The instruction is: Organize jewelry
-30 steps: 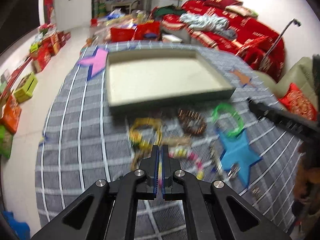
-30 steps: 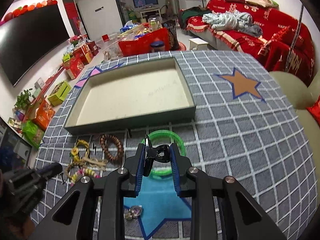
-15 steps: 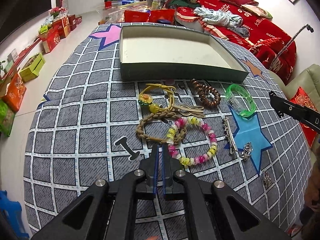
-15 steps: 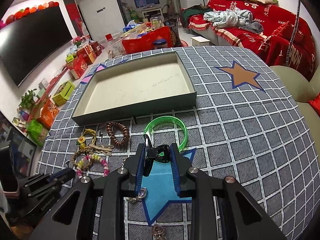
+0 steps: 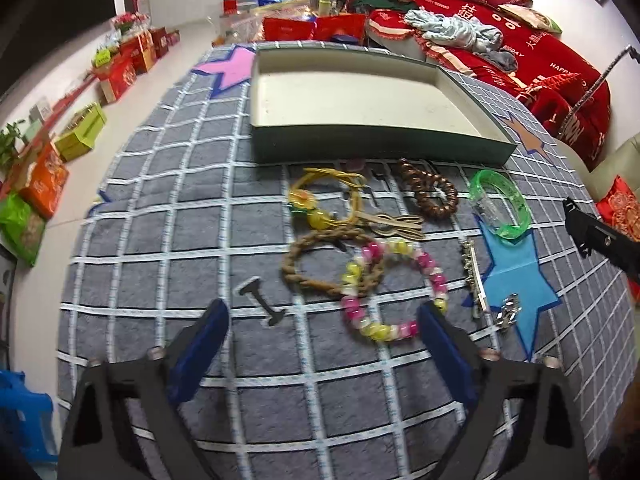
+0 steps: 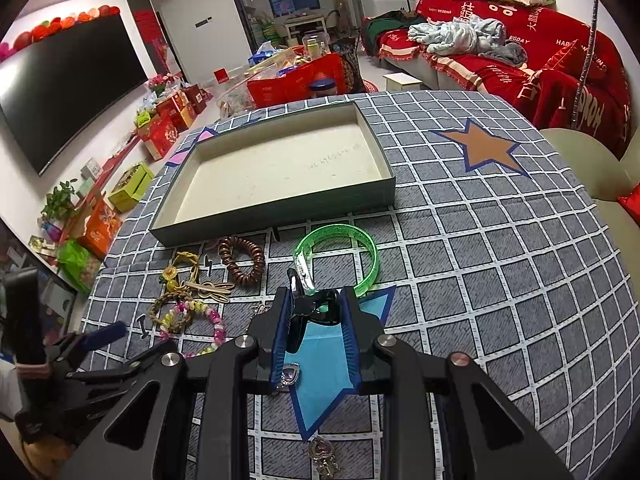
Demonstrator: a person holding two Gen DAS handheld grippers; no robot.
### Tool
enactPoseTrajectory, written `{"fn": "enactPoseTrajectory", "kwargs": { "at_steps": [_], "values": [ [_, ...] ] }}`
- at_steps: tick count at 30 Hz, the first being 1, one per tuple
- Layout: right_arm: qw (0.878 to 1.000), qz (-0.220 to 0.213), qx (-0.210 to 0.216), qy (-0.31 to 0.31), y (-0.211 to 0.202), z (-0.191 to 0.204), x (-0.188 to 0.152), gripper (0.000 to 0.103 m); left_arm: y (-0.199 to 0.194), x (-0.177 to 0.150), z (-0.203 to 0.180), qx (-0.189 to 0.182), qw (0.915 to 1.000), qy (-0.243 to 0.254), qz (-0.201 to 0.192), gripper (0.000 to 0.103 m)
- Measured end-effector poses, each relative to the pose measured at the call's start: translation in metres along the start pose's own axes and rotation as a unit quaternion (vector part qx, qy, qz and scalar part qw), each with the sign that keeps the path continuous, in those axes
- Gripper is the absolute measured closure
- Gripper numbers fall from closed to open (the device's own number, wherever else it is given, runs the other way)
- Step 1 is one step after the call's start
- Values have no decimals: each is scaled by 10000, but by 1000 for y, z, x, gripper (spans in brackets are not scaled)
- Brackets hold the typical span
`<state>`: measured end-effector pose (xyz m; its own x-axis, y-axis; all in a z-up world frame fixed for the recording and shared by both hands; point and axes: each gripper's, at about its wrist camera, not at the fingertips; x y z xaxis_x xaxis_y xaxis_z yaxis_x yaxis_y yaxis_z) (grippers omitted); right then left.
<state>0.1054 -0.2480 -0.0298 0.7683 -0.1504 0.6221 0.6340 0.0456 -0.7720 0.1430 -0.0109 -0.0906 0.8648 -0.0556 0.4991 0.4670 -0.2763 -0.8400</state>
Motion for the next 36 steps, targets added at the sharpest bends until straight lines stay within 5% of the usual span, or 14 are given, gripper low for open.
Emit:
{"fn": "enactPoseTrajectory", "kwargs": {
  "at_steps": [5, 9, 20, 28, 36],
  "values": [
    [10000, -36, 2, 52, -4, -2, -2, 76, 26, 1, -11, 110, 9999, -37, 85, 25],
    [9999, -47, -11, 122, -5, -6, -2, 76, 34, -1, -32, 139, 9998, 153, 78, 77],
    [9998, -151, -8, 159, -10, -8, 6, 76, 10, -1, -51, -756, 9963, 264, -319, 77],
    [9996, -268, 77, -5, -4, 1, 42, 76, -43, 52, -32, -1076, 9917, 325, -624, 77],
    [9997, -191, 103, -136, 41, 12, 101, 76, -42, 127, -13, -923, 9904, 418, -945, 77]
  ]
}}
Point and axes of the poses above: each gripper's, at about its wrist camera, not at the fingertips, and y roughly the way its jaws point, z to its left, x to its top, and after that the axes turned 6 degrees about -x, right-handed
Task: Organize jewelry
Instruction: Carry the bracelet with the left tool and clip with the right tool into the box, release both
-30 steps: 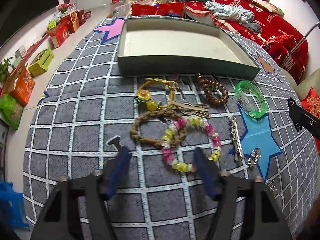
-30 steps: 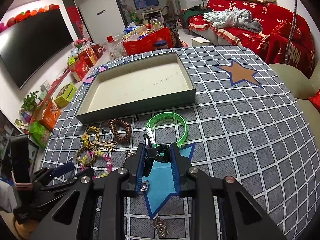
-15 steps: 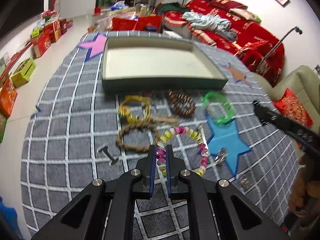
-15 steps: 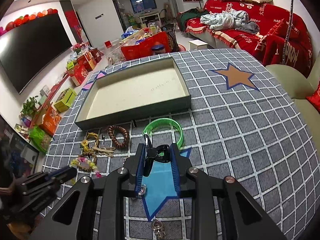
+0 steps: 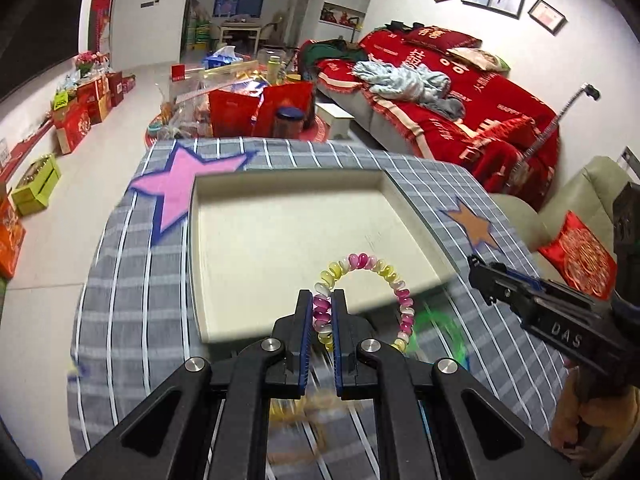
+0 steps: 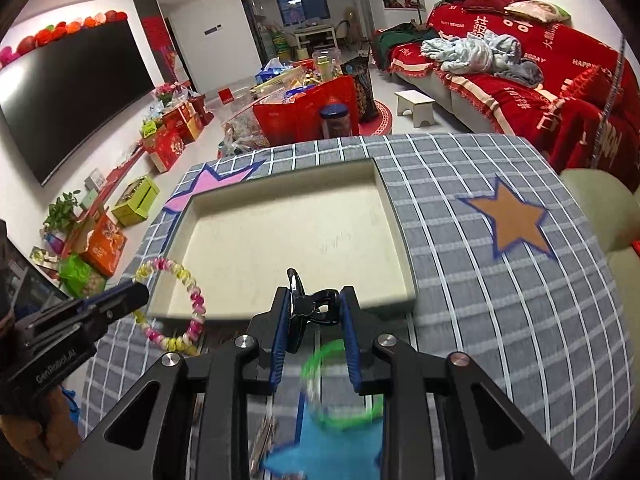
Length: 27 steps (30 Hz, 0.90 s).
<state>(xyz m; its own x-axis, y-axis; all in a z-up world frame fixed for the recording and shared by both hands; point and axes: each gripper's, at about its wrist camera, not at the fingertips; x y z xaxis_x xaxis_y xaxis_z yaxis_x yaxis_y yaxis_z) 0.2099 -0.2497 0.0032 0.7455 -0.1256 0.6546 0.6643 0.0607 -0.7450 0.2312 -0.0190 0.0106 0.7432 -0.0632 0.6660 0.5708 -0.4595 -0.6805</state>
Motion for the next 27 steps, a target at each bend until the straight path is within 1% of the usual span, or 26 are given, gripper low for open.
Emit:
{"fn": "enactPoseTrajectory", "kwargs": {
  "at_steps": [5, 11, 14, 18, 23, 27],
  "values": [
    [9998, 123, -65, -108, 44, 3, 33, 76, 39, 34, 16, 247, 9997, -4, -1, 77],
    [9993, 327, -119, -136, 100, 5, 58, 76, 85, 52, 41, 533, 9984, -127, 172, 77],
    [9987, 459, -166, -161, 123, 7, 60, 76, 102, 54, 48, 673, 9973, -91, 282, 77],
    [9979, 597, -203, -178, 143, 8, 58, 76, 118, 53, 52, 746, 9963, -77, 428, 77],
    [9971, 697, -239, -186, 156, 8, 54, 76, 132, 48, 54, 925, 9940, -7, 585, 77],
    [9970, 623, -327, -325, 157, 11, 53, 75, 139, 46, 52, 1092, 9918, 104, 657, 77]
  ]
}}
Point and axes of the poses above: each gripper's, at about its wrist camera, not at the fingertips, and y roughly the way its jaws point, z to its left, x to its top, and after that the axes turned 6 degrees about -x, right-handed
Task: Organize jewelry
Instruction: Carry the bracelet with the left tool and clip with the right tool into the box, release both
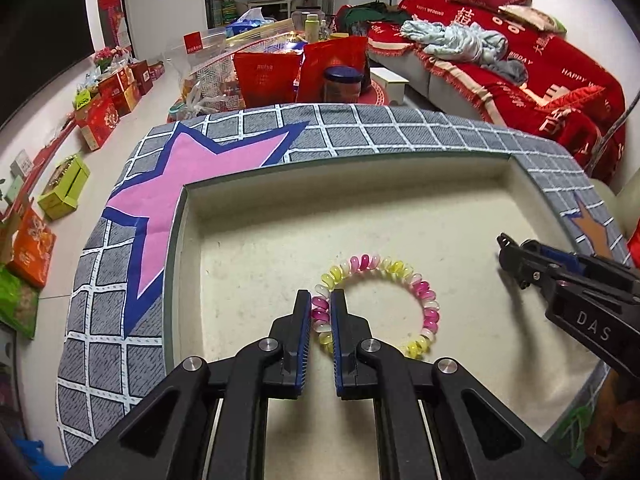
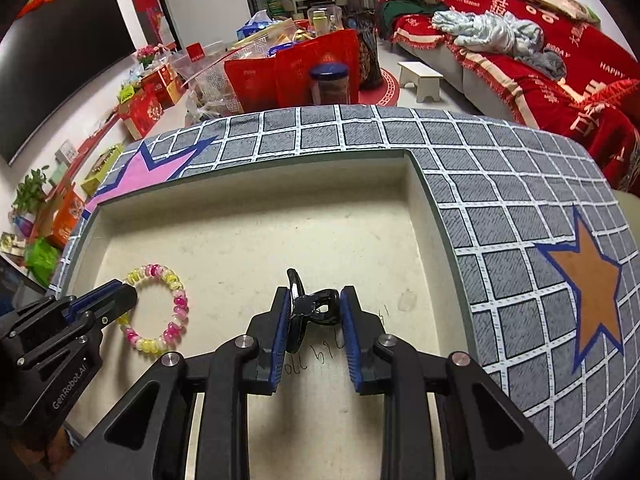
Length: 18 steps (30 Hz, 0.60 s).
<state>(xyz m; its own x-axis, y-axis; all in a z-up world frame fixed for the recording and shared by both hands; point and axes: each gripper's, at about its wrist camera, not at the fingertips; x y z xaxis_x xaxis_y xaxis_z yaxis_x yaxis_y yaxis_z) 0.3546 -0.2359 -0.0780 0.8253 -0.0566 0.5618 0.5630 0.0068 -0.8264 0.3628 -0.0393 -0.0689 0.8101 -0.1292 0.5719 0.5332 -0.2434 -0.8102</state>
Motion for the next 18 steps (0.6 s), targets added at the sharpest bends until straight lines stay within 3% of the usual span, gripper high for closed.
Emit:
{"fn": "enactPoseTrajectory", "kwargs": {
  "at_steps": [4, 7, 14, 15, 16, 18],
  "values": [
    [9999, -24, -73, -125, 1, 5, -1, 66, -1, -1, -7, 184, 9997, 148, -54, 77],
    [9998, 20, -75, -163, 1, 6, -1, 37, -1, -2, -9, 311, 9993, 203, -94, 77],
    [9991, -238, 195, 290, -28, -7, 2, 36, -9, -4, -8, 250, 9994, 136, -177, 74],
    [9988, -287, 224, 334, -33, -8, 2, 36, -10, -4, -8, 257, 9994, 122, -189, 49],
    [9984, -338, 247, 374, -40, -9, 1, 35, -11, -4, -7, 265, 9994, 92, -204, 4],
    [9979, -426, 258, 409, -52, -11, -3, 35, -24, -4, -7, 387, 9979, 9, -528, 0]
  ]
}}
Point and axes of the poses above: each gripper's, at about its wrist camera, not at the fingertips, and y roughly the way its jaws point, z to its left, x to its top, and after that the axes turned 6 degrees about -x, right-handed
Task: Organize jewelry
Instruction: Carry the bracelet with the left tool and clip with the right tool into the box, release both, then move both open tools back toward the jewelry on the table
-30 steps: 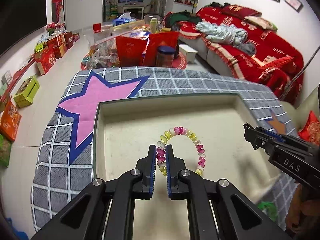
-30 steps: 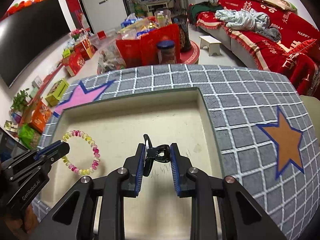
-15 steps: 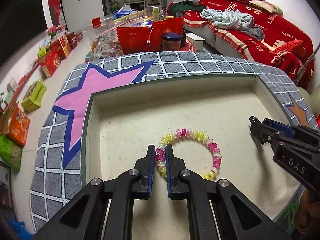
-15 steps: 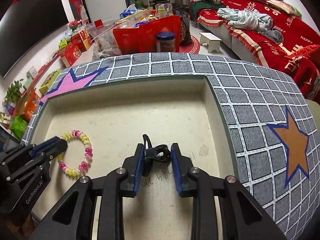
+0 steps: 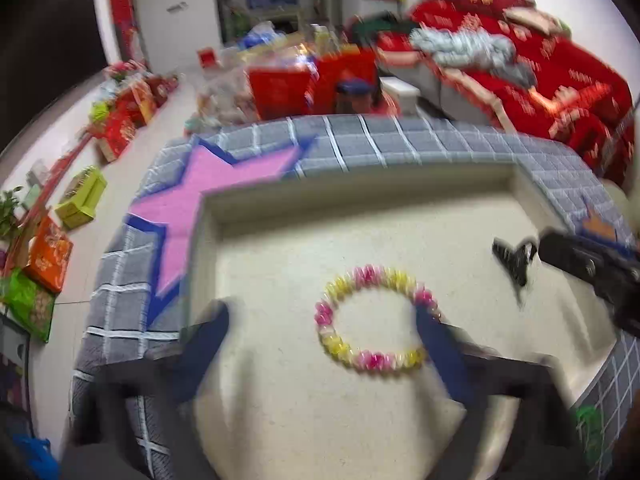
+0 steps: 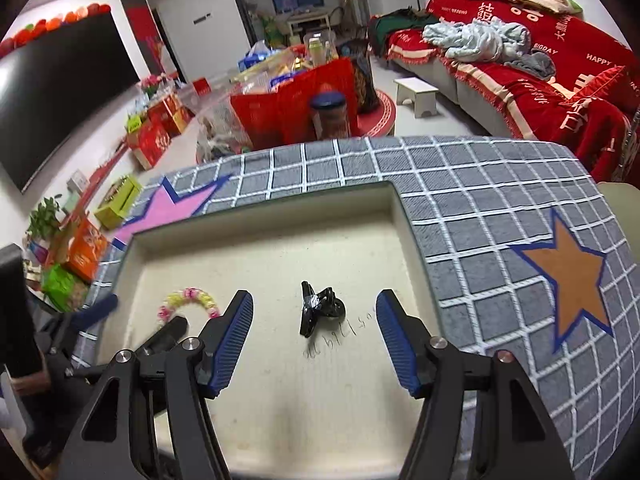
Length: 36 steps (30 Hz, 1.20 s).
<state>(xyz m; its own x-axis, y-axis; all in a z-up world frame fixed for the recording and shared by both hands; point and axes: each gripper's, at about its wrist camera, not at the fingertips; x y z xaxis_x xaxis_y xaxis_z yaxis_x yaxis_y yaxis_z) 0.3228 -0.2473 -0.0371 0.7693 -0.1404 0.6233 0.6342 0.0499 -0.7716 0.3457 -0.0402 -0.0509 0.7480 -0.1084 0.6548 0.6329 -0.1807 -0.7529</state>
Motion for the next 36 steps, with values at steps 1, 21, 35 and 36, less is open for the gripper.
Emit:
{"fn": "enactPoseTrajectory", "kwargs": {
  "at_steps": [1, 21, 35, 36],
  "values": [
    [10000, -36, 5, 8, -5, 0, -1, 35, -8, 2, -3, 4, 9998, 67, -163, 0],
    [9987, -109, 248, 430, -110, -1, -93, 15, -123, -84, 12, -407, 9990, 91, -141, 0],
    [9980, 175, -56, 610, -153, -6, -184, 0, -151, -162, 41, -485, 9980, -324, 250, 0],
    [9977, 234, -97, 623, -153, -7, -189, 0, -151, -165, 40, -488, 9979, -322, 272, 0]
  ]
}}
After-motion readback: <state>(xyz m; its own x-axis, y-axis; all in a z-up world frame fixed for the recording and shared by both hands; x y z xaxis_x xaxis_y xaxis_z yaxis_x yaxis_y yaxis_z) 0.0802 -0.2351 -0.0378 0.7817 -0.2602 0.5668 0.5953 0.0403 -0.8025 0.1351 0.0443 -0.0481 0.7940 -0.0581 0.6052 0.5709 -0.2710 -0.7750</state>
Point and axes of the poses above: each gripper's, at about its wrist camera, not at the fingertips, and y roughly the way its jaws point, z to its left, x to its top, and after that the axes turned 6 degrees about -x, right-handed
